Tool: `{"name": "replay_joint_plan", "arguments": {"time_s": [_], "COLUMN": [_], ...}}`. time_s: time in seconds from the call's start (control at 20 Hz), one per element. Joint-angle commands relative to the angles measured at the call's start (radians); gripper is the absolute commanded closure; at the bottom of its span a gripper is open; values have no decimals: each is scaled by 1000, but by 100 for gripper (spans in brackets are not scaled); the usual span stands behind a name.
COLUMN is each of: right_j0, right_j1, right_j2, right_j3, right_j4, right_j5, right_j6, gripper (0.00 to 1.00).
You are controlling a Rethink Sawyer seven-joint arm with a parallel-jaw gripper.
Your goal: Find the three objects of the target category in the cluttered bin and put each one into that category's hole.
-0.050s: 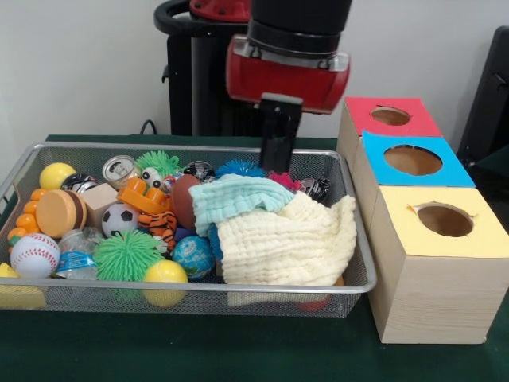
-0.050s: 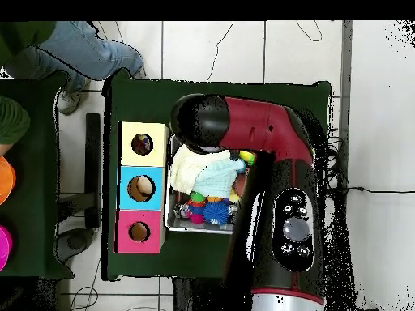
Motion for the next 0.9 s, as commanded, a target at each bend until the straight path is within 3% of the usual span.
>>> {"name": "replay_joint_plan", "arguments": {"time_s": [0.05,0.4,0.65,0.7,0.9], "right_j0": [-56,-98,-93,-91,-90], "right_j1": [88,83,106,114,121], "right_j2": [90,133,144,147,151], "right_j3": [76,58,-12,-34,-51], "right_j4": [-88,-107,-125,-134,-135], "right_j5": [13,43,131,146,145], "right_j6": [-142,-187,-195,-187,-182], "gripper": [100,100,100,0,0]}}
